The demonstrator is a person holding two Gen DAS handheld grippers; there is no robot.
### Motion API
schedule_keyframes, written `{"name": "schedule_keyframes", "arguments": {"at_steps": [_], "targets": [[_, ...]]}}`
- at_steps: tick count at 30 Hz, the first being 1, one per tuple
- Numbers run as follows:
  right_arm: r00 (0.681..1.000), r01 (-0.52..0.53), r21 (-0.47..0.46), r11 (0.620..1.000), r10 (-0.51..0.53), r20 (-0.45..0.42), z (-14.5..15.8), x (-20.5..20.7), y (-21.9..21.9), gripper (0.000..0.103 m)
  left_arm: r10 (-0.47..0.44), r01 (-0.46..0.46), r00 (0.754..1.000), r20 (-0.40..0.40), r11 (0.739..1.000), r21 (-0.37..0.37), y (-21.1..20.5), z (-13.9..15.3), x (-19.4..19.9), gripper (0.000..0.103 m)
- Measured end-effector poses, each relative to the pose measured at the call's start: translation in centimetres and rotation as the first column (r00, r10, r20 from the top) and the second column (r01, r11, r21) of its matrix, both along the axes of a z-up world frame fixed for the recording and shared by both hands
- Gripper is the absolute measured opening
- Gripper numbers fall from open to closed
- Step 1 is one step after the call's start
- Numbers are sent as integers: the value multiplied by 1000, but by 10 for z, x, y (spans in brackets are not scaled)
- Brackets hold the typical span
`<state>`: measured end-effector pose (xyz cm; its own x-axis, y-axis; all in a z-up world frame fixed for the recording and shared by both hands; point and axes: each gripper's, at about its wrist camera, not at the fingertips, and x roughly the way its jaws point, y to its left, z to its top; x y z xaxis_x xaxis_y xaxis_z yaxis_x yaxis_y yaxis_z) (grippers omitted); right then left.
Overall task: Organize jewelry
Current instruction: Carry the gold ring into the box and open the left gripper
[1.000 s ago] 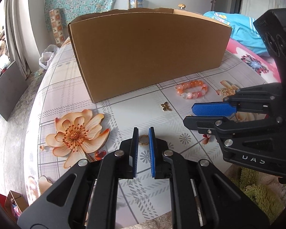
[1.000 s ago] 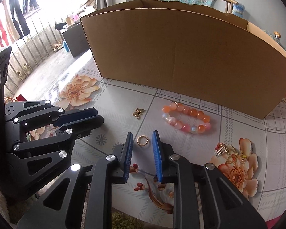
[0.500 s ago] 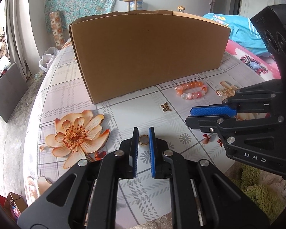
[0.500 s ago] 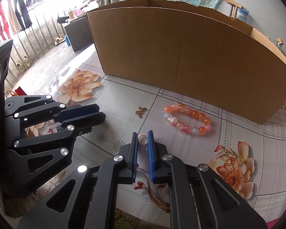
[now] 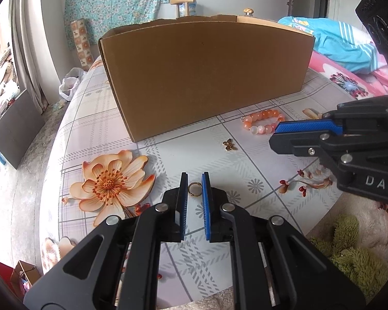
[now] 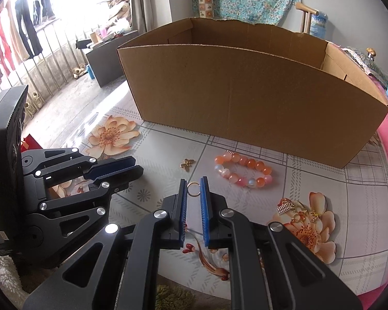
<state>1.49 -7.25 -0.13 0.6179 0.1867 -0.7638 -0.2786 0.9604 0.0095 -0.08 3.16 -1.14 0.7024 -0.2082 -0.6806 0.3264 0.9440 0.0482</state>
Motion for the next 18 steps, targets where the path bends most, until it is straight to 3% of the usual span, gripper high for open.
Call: {"name": "schedule_keyframes", "arguments": {"at_steps": [6,13,16,18], "targets": [[999,-4,51,999,2,44,29,-3,-12,10,-2,5,997,81,999,-40,12,40,-7,9],[973,-67,112,991,40,228,102,12,-29,10,-44,75,967,253,991,-113,22,113,10,9],[969,-70,106,992,43,245,118,36,-38,10,-61,99,970,235,983,-153,18,128,41,9],[976,-62,108,992,38,214,121,59,-44,10,-68,102,981,182,977,-186,12,130,69,9]]}}
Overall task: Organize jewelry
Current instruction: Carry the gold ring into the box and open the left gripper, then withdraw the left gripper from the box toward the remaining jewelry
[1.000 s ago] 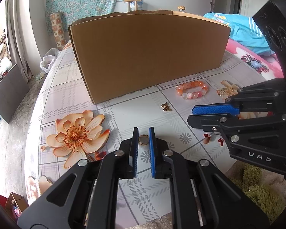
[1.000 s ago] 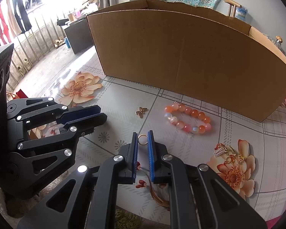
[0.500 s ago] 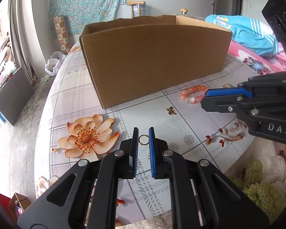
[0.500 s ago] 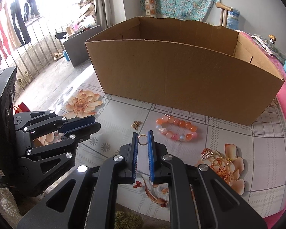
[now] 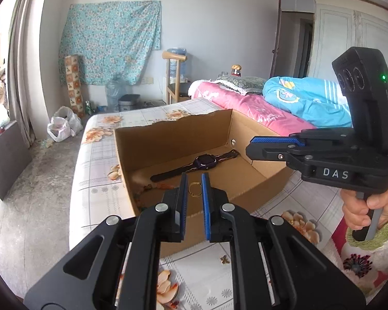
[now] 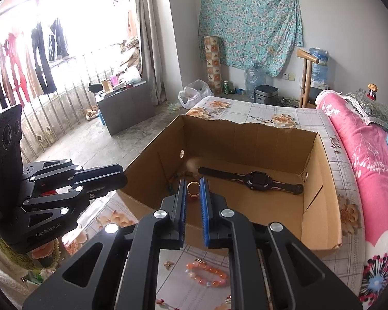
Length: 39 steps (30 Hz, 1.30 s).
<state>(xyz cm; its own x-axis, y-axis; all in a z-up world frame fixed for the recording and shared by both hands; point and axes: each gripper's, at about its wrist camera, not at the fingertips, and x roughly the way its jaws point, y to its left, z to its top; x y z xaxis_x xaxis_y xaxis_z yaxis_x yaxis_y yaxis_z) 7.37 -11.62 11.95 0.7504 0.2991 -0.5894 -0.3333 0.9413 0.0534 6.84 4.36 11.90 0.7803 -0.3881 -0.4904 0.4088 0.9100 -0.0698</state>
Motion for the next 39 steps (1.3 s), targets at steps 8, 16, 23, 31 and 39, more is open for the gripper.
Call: {"name": "schedule_keyframes", "arguments": {"at_steps": [8,16,23,31,39], "targets": [[986,61,12,998,-58,-159,-16,84,-18,11,-62,43,976,-208,994,-97,-30,-13,96,10],[979,103,78,992,-87,-185,-16,110,-36,12,-50,16,953,-300,993,-115,-40,-27,130,22],[982,141,137,981,-120,-147,-5,94,-57,12,-30,-6,965,-262,991,-134,-22,-17,114,23],[983,179,206,962,-166,-82,6,39,-81,29,9,-36,986,-168,987,-159,11,4,69,33],[981,170,248,954,-187,48,18,-46,-85,47,-18,8,995,-99,995,-103,28,0,-9,69]]}}
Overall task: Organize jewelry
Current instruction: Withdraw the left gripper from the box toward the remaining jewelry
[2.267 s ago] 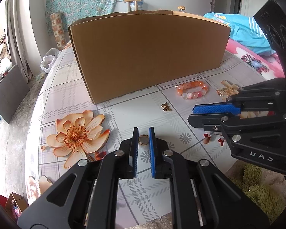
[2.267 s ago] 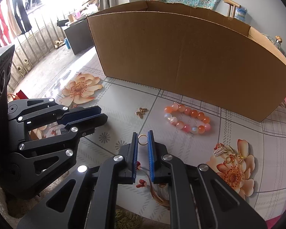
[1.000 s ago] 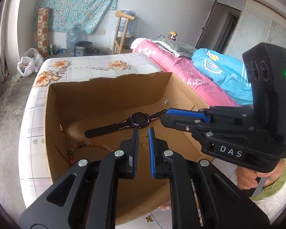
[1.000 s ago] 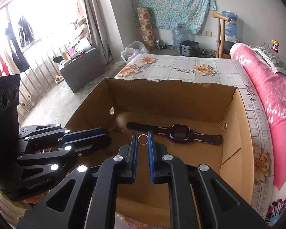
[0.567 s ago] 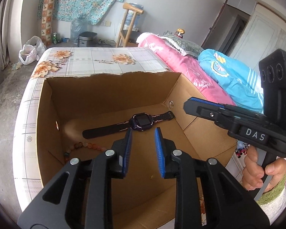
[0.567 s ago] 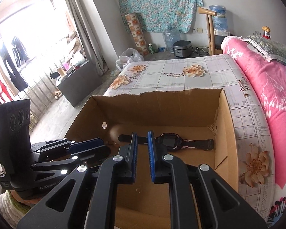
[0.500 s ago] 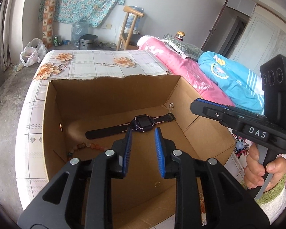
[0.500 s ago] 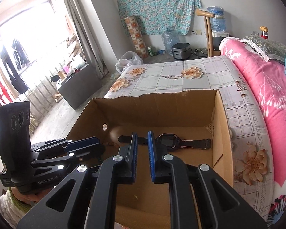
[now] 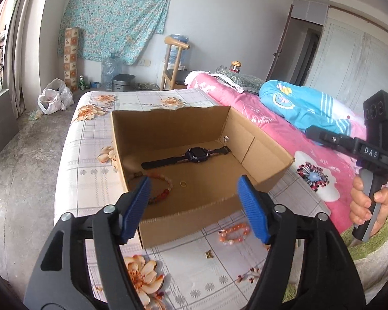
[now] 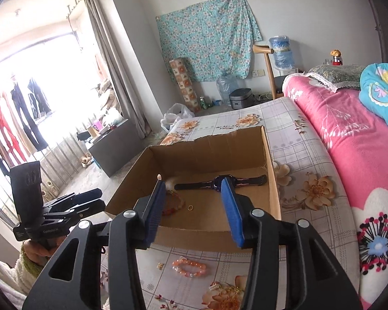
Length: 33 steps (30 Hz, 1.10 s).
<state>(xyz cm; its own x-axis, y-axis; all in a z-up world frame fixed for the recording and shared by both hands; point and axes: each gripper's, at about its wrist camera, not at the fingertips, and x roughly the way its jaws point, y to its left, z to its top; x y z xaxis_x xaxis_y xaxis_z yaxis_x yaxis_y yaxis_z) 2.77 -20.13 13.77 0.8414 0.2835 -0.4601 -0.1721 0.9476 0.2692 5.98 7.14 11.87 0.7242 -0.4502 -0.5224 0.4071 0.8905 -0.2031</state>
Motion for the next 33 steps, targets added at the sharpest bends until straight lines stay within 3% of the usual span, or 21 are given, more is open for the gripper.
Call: {"name": "schedule_keyframes", "arguments": {"at_steps": [4,9,11,14,18,22,24,29,33], "targets": [[999,37,-12,999,-37,6,-10,-30,-2,52,-1,3,998,-55,999,40,1,-22,-25,83],[989,111,-49,993,-116,-97,-48,-42,-5,55,24,-9,983,-185,997,80,-9,-70,-35,84],[971,161,-111,981,-177,-160,-67,-44,-5,55,40,-15,971,-236,994,107,-16,-91,-34,84],[919,243,-267,932,-309,-243,-95,-45,-6,55,73,-27,959,-275,986,166,-24,-114,-30,84],[884,276,-321,906,-371,-286,-115,-48,-14,63,106,-41,954,-281,973,227,-31,-129,-26,84],[875,310,-313,898,-398,-276,-116,-51,-22,74,119,-47,961,-249,960,277,-35,-131,-26,86],[877,318,-321,892,-405,-257,-111,-52,-21,79,133,-50,965,-226,940,336,-40,-135,-28,91],[902,321,-281,904,-383,-200,-85,-53,-26,96,148,-78,968,-202,944,319,-38,-138,-32,95],[880,406,-344,847,-464,-102,-62,-60,-26,97,158,-95,970,-182,945,313,-39,-141,-39,95]]}}
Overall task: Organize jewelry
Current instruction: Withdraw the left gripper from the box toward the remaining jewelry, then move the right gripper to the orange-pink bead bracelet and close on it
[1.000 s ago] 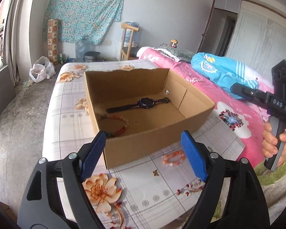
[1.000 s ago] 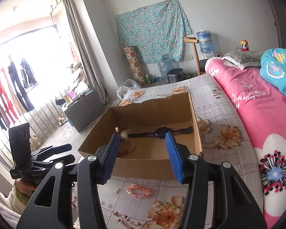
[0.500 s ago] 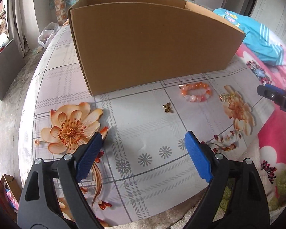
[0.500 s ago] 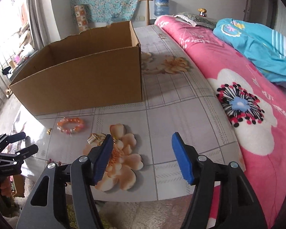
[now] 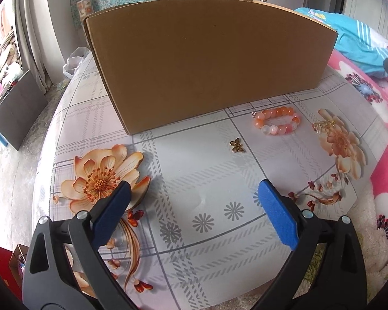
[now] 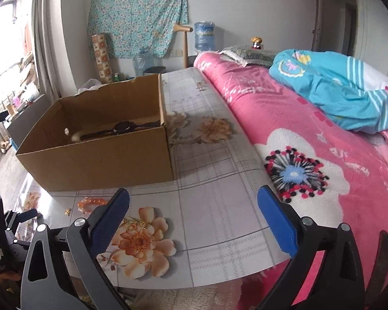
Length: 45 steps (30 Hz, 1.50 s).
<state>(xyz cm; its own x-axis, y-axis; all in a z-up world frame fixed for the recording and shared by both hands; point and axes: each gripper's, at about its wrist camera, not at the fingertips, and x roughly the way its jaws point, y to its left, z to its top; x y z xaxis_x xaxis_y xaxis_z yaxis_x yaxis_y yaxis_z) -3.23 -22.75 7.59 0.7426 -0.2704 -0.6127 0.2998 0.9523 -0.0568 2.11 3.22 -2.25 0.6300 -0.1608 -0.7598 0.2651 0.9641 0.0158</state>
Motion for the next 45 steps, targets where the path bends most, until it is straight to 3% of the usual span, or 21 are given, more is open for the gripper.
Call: {"name": "schedule_keyframes", "arguments": {"at_steps": [2,6,13,20,27,29,37,42,45], "targets": [[999,49,-51,998,-49,-2,6,0,-1,97,8,-8,1000,-5,1000,1,-1,2,2,95],[999,39,-109,993,-35,34,14,-8,-1,97,-1,1,1000,-15,1000,4,-4,3,1,95],[991,-28,-77,997,38,130,19,-23,-1,97,0,0,999,-53,1000,11,-3,6,13,95],[980,-122,31,992,115,165,20,-25,-6,97,-4,4,999,-48,1000,10,-4,6,13,95],[963,-261,196,945,240,125,-5,-7,15,96,-9,10,999,-39,1000,11,-4,4,8,96],[953,-301,214,929,285,102,-17,2,28,93,-8,9,999,-37,1000,10,-4,4,8,96],[915,-369,207,906,393,-91,-57,52,72,62,-4,4,1000,-11,1000,3,-2,2,2,96],[906,-343,233,910,386,-174,-76,77,79,40,-5,5,1000,1,1000,1,-2,1,-2,96],[905,-321,233,918,370,-211,-83,87,80,35,-8,8,1000,6,1000,0,-1,1,-3,96]]}}
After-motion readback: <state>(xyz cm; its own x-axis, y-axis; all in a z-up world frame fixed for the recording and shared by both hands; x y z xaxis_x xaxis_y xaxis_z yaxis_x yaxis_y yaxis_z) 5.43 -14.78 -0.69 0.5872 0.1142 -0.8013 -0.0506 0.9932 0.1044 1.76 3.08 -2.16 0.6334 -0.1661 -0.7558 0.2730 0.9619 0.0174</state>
